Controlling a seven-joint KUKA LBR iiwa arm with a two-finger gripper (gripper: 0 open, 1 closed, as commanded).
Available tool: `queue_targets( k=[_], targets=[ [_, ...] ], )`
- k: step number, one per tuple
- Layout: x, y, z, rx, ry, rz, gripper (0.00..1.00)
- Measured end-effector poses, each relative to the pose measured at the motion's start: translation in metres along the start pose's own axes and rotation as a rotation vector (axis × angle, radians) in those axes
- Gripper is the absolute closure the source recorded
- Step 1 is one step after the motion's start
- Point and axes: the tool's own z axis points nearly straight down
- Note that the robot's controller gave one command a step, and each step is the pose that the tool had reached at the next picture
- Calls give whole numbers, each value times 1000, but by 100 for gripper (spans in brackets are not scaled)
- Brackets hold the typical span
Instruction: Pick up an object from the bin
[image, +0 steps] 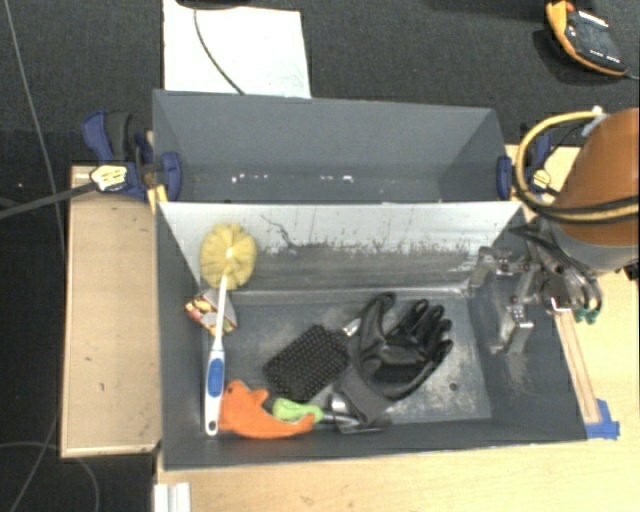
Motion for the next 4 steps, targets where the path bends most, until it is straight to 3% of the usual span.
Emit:
queue_targets(
  k=[1,2,3,4],
  targets=[
    [0,0,0,0,0,0,0],
    [8,36,-15,-1,-3,128,0],
    [4,16,75,1,-8,-91,0],
    [15,69,57,-2,-6,126,0]
  ],
)
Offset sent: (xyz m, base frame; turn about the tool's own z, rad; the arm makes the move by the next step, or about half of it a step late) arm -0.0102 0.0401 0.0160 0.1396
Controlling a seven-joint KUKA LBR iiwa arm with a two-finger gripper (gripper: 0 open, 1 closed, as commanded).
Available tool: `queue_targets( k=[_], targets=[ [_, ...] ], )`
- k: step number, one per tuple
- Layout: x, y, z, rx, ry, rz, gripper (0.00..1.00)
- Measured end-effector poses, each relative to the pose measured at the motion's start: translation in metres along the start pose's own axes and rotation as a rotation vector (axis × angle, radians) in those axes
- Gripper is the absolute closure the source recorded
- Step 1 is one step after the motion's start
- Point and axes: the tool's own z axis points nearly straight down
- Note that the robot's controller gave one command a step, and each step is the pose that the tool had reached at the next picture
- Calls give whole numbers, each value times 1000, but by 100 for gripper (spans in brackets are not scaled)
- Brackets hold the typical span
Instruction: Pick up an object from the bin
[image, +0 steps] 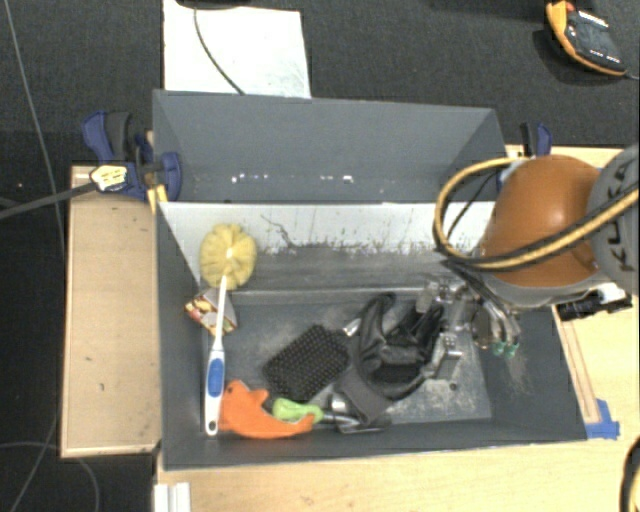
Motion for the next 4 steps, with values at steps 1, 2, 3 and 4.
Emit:
queue_targets(
  k=[1,2,3,4],
  targets=[
    [0,4,-4,-3,-6,-6,0],
    [-21,31,33,-4,-5,15,0],
    [-8,20,58,-3,-9,-86,0],
    [-31,-1,116,-3,-8,-191,0]
  ],
)
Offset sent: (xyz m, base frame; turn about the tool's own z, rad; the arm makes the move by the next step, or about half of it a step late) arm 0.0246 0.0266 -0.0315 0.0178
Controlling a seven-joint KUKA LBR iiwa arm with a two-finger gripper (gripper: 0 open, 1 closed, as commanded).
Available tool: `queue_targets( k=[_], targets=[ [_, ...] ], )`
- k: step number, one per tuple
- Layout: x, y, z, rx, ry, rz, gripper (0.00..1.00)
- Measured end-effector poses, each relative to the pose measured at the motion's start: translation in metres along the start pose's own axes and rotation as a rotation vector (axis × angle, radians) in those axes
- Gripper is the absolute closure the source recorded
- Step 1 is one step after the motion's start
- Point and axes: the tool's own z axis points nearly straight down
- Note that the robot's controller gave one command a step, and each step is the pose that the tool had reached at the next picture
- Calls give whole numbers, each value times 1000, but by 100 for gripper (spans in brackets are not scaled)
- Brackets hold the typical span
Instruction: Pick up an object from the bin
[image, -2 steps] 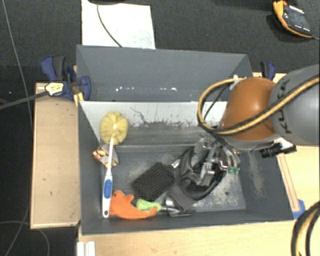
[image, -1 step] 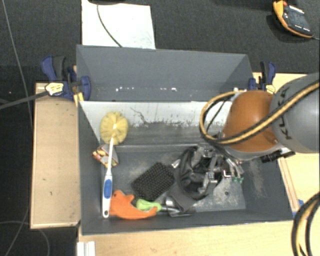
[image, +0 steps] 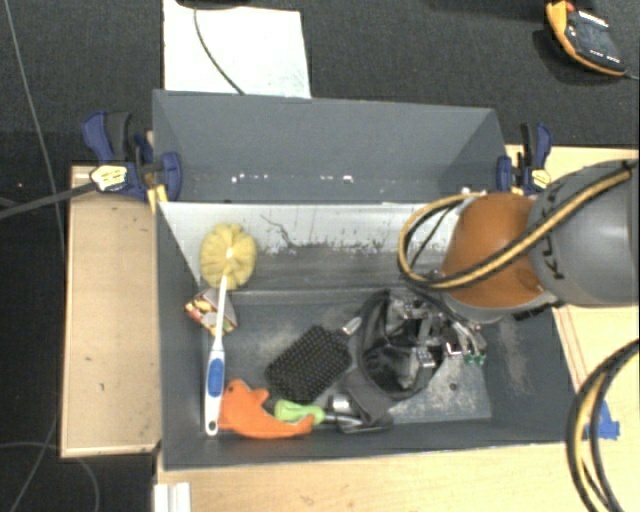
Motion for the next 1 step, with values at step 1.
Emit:
queue_targets(
  k=[1],
  targets=[
    [43,4,-2,1,-1,-195,100]
  ],
)
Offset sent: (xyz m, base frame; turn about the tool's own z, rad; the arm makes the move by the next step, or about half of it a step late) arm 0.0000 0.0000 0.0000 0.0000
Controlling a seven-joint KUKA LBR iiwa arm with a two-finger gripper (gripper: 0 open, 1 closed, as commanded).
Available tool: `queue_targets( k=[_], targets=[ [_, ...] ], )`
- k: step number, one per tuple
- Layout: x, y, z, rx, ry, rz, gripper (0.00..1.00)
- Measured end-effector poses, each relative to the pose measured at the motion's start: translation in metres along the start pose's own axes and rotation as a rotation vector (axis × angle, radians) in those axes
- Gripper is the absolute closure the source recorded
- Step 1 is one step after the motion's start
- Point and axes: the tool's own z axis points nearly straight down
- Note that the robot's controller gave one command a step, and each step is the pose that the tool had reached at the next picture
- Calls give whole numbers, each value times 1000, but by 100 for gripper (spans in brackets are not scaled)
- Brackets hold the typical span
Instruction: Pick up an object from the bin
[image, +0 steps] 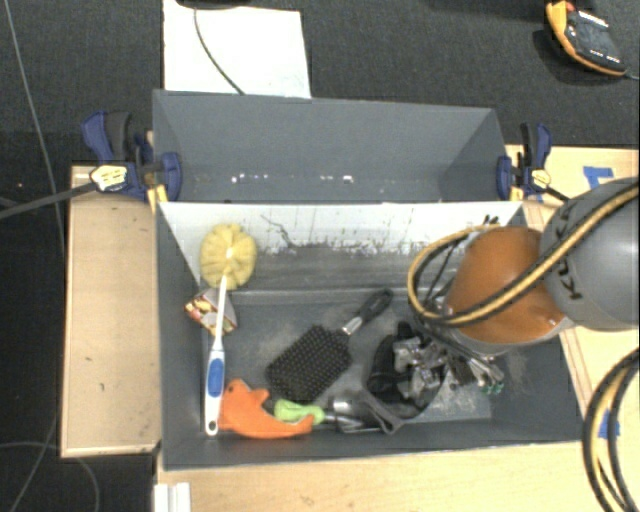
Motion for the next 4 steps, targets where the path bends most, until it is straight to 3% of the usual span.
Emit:
queue_targets(
  k=[4],
  targets=[
    [0,0,-1,0,0,-3,100]
  ],
)
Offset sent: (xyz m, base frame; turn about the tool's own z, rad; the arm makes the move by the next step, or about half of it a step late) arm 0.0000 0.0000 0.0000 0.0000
